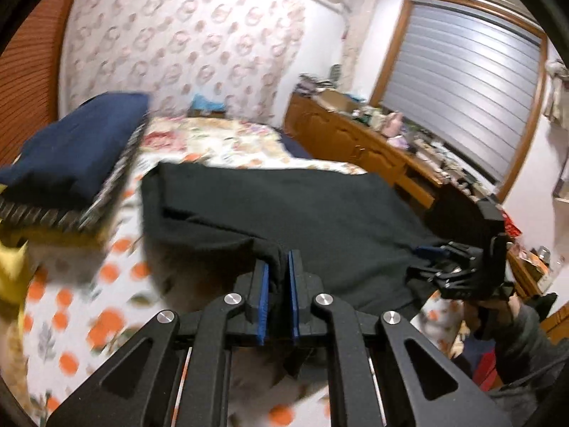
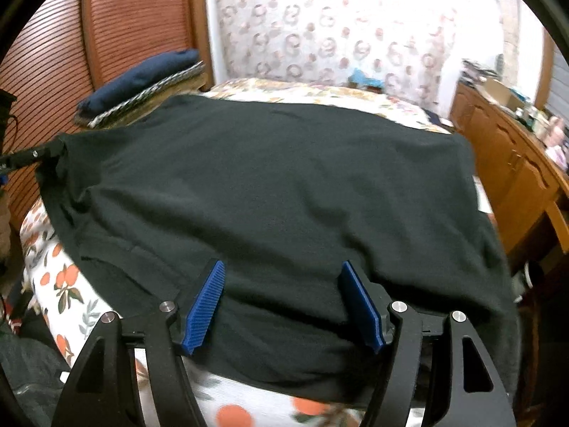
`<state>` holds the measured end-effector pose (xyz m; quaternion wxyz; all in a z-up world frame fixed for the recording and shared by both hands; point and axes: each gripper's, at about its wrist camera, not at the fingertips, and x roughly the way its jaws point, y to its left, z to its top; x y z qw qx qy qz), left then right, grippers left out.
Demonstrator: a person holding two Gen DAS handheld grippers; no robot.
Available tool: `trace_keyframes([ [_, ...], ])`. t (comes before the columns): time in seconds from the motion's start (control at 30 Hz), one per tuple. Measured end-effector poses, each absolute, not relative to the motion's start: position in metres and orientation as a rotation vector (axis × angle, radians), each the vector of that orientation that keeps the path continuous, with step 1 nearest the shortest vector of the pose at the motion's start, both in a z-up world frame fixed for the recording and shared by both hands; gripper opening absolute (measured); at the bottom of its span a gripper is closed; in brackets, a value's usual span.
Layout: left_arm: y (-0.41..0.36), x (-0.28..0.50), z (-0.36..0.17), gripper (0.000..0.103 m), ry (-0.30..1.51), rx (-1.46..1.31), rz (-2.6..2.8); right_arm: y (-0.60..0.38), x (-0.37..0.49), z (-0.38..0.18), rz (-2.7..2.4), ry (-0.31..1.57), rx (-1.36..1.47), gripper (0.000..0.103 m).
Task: Fold small clothes
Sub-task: 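Grasp the shirt edge with the left gripper and fold it over the body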
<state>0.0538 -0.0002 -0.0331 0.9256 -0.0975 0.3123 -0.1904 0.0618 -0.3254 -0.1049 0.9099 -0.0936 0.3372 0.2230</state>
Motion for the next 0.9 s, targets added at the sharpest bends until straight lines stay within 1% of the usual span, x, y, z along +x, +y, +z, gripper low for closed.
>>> trace_keyframes([
  [0.4, -0.099, 0.107, 0.016, 0.011, 0.589, -0.11, -0.614, -0.403, 0.036, -0.09, 0.331, 0.615, -0.066, 0.07],
  [0.7, -0.159, 0.129, 0.041, 0.011, 0.582, -0.057, -0.719, -0.404, 0.015, -0.09, 0.277, 0.597, -0.028, 0.07],
  [0.9, -0.185, 0.122, 0.063, 0.011, 0.562, -0.073, -0.805, -0.4, -0.001, -0.089, 0.264, 0.583, -0.011, 0.07],
])
